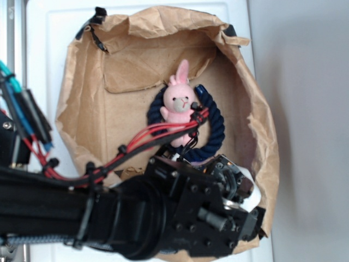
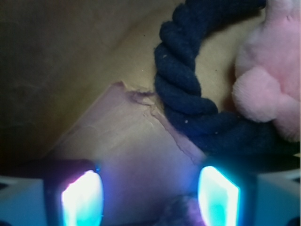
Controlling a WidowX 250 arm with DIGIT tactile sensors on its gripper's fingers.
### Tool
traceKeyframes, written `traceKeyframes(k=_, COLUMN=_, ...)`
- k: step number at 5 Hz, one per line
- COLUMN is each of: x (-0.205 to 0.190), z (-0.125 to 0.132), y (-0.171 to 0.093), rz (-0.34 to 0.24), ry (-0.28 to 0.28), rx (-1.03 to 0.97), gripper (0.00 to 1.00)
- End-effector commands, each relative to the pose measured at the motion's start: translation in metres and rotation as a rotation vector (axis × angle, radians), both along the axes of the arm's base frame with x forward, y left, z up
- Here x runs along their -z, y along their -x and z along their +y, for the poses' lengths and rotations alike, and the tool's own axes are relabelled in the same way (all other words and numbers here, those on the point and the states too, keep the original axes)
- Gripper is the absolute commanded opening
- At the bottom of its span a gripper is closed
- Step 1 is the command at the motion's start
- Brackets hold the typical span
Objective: Grab the rock.
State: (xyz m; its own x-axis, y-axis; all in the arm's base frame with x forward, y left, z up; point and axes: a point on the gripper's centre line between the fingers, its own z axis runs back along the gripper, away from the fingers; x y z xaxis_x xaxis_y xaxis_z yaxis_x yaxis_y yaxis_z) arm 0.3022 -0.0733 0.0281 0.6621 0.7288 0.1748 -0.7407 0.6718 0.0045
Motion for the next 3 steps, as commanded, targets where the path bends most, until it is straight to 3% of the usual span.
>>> traceKeyframes(k=1, x=-0.042, z=0.01, y=-0.012, rz=-0.043, ry=0.11, rx=0.034, gripper=0.0)
traceKeyframes(k=3, x=-0.062, z=0.017, y=-0.012, rz=-0.032, ry=0.178, rx=0.049, gripper=0.0)
